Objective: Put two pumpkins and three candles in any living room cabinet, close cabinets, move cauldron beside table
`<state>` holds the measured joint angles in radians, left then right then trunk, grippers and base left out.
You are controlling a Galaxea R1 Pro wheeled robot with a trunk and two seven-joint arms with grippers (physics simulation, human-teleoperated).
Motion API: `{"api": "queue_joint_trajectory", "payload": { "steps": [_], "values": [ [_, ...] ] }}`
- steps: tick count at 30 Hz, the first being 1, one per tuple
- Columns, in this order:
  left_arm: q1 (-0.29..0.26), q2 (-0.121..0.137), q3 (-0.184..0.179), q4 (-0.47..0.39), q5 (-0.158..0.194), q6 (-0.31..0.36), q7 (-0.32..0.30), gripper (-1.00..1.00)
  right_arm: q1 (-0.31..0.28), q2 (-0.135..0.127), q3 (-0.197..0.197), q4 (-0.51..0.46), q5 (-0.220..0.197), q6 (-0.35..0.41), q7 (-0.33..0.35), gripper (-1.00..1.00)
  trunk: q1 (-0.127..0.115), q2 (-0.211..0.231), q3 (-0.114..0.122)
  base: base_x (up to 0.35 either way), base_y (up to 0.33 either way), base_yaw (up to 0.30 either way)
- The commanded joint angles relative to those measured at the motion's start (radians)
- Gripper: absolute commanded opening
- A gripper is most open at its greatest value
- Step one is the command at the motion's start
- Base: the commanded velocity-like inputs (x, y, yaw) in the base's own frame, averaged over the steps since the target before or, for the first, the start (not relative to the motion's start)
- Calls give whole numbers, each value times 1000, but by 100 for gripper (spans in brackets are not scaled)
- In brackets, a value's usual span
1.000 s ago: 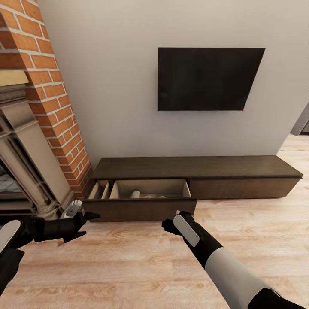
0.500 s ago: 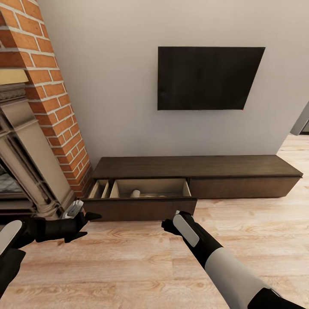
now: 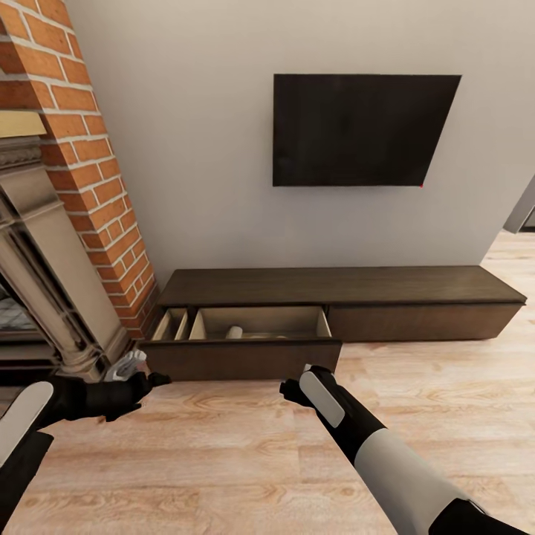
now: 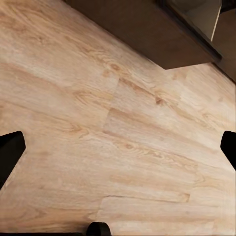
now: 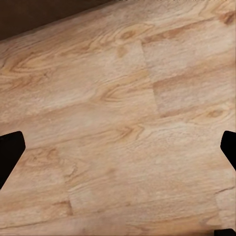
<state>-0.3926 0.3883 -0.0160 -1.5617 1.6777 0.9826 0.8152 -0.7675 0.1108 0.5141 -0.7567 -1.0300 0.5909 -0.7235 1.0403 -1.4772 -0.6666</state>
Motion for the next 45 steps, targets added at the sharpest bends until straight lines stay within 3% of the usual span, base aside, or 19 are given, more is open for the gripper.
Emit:
{"api": "queue_joint_trajectory", "payload": {
  "steps": [1, 3, 6, 11, 16, 25, 30, 34, 38, 40, 45],
  "values": [
    [-1, -4, -4, 0, -29, -1, 10, 100, -1, 0, 3, -1, -4, 1, -8, 100, 4, -8, -4, 0, 0, 0],
    [0, -10, -12, 3, -110, -1, 9, 100, -1, 2, 3, -1, -1, -1, -8, 100, 12, -22, -10, 0, 0, 0],
    [0, -22, -35, 4, -199, -1, 7, 100, -1, 4, 3, -1, 1, -3, -8, 100, 23, -43, -20, 0, 0, 0],
    [0, -48, -74, 8, -300, -6, 6, 100, -1, 6, 3, -1, 3, -4, -8, 100, 23, -43, -20, 0, 0, 0],
    [1, -78, -97, 21, -398, -37, 1, 100, -1, 5, 8, -1, 4, -5, -8, 100, 42, -78, -36, 0, 0, 0],
    [1, -94, -178, 28, -513, -114, -42, 100, -1, 6, 15, -2, 5, -7, -8, 100, 77, -141, -64, 0, 0, 0],
    [1, -95, -207, 24, -545, -140, -58, 100, -1, 3, 17, -3, 5, -35, -8, 100, 96, -176, -79, 0, 0, 0],
    [0, -97, -210, 19, -551, -144, -61, 100, -1, 0, 18, -3, 6, -54, -9, 100, 111, -204, -92, 0, 0, 0],
    [-1, -118, -214, 21, -557, -170, -67, 100, -1, -5, 19, -3, 7, -61, -8, 100, 127, -232, -104, 0, 0, 0],
    [-1, -125, -221, 24, -580, -194, -67, 100, -1, -6, 20, -3, 8, -62, -4, 100, 134, -246, -111, 0, 0, 0],
    [-1, -134, -261, 32, -719, -263, -73, 100, -1, -6, 23, -4, 45, -69, 50, 100, 153, -281, -126, 0, 0, 0]
  ]
}}
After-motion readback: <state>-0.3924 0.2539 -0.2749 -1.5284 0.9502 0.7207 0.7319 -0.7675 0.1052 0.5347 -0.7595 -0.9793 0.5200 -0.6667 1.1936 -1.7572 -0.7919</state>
